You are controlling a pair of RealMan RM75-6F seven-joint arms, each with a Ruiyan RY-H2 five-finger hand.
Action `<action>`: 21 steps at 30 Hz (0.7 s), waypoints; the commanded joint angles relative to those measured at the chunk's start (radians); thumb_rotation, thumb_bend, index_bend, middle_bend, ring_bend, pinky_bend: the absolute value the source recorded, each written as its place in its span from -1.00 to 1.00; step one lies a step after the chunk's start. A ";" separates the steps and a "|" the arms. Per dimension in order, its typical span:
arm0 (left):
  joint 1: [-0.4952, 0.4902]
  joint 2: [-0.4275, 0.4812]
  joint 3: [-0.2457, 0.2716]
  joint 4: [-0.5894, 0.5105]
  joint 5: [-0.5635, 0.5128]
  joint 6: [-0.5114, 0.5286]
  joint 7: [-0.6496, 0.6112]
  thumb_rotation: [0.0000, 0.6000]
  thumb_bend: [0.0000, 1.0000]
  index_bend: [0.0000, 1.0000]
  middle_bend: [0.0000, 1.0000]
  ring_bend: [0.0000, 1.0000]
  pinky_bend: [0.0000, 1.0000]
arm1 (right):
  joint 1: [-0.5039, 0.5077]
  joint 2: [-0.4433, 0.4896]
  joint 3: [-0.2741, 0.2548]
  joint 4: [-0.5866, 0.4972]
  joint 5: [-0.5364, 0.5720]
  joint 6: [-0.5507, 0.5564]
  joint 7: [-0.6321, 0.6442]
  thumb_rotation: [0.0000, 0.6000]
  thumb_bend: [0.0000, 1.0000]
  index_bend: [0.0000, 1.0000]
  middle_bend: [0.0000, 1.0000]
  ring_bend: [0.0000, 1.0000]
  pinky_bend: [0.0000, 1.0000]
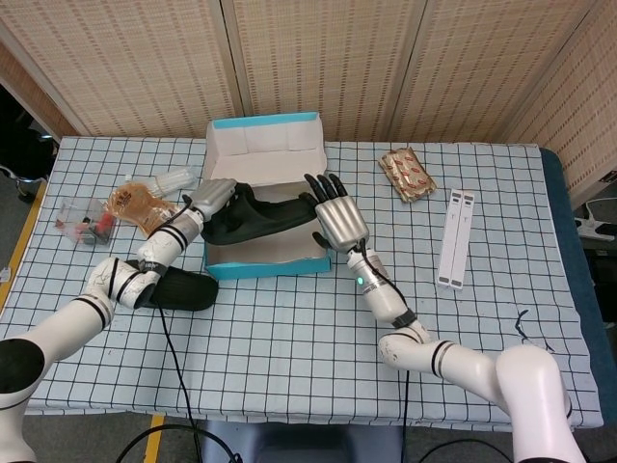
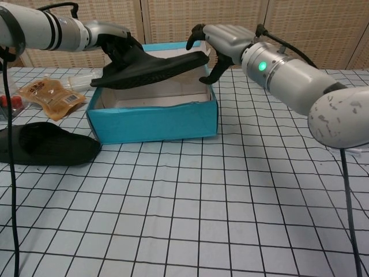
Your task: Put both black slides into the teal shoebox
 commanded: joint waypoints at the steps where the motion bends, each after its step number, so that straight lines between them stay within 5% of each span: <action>1: -0.003 0.007 -0.003 -0.011 0.000 -0.010 -0.017 1.00 0.05 0.28 0.41 0.15 0.02 | 0.024 -0.046 0.010 0.058 -0.011 0.009 0.035 1.00 -0.65 -0.38 -0.90 -1.00 -1.00; 16: 0.001 0.002 0.013 0.001 0.017 -0.010 -0.046 1.00 0.05 0.28 0.41 0.16 0.01 | 0.065 -0.118 0.035 0.127 -0.026 0.035 0.065 1.00 -0.64 -0.18 -0.71 -1.00 -0.98; 21: 0.002 -0.004 0.023 -0.001 0.027 -0.008 -0.048 1.00 0.05 0.28 0.41 0.15 0.01 | 0.079 -0.148 0.046 0.162 -0.034 0.064 0.067 1.00 -0.64 0.19 -0.32 -0.77 -0.76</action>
